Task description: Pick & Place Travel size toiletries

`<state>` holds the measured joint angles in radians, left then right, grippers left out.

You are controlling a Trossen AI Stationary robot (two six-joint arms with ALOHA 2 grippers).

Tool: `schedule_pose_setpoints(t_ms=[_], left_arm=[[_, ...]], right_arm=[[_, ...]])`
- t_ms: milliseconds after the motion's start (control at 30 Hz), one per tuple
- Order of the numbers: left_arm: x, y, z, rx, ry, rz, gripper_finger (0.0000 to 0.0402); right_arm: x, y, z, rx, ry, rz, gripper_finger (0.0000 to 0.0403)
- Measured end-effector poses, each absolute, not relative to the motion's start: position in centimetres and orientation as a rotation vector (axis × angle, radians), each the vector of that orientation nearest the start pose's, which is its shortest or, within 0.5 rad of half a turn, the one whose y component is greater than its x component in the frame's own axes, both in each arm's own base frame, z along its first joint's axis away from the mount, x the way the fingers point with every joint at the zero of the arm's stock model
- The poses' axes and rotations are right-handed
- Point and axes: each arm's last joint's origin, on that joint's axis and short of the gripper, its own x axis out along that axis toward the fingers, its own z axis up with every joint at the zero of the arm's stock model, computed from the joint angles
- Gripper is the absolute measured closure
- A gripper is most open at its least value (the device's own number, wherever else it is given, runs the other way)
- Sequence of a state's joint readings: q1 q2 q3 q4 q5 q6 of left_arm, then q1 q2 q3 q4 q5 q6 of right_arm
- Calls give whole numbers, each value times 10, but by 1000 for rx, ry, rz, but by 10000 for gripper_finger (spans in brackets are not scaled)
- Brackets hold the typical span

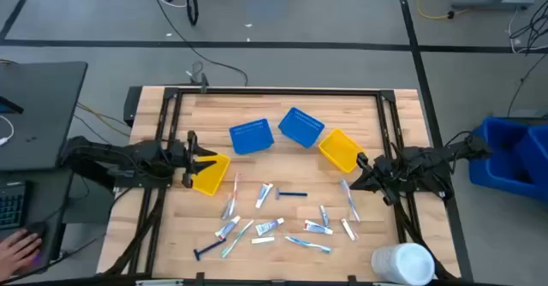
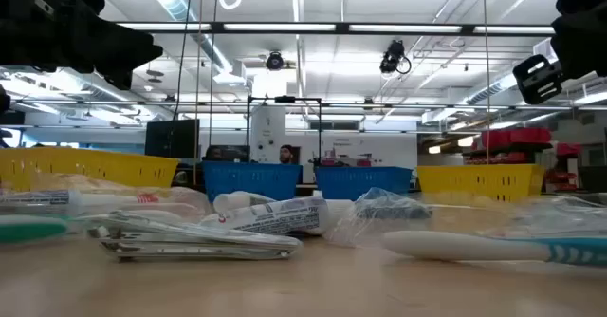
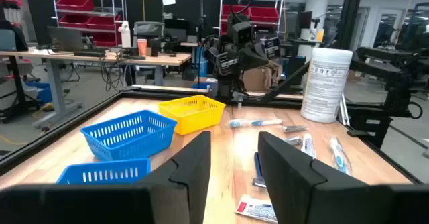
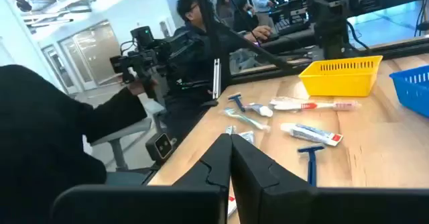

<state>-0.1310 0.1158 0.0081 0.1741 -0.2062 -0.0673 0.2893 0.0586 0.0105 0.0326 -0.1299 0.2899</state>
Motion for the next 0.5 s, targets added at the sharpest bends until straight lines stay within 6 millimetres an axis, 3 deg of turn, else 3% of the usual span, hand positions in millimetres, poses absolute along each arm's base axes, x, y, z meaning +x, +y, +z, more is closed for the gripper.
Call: schedule_pose_setpoints(t_ms=[200,500], left_arm=[[103,-8,175,-99,-79,71,268],[103,-7,175,-107,-81,93,268]], right_arm=[[96,29,166,258,54,305,387],[96,29,166,257,55,313,387]])
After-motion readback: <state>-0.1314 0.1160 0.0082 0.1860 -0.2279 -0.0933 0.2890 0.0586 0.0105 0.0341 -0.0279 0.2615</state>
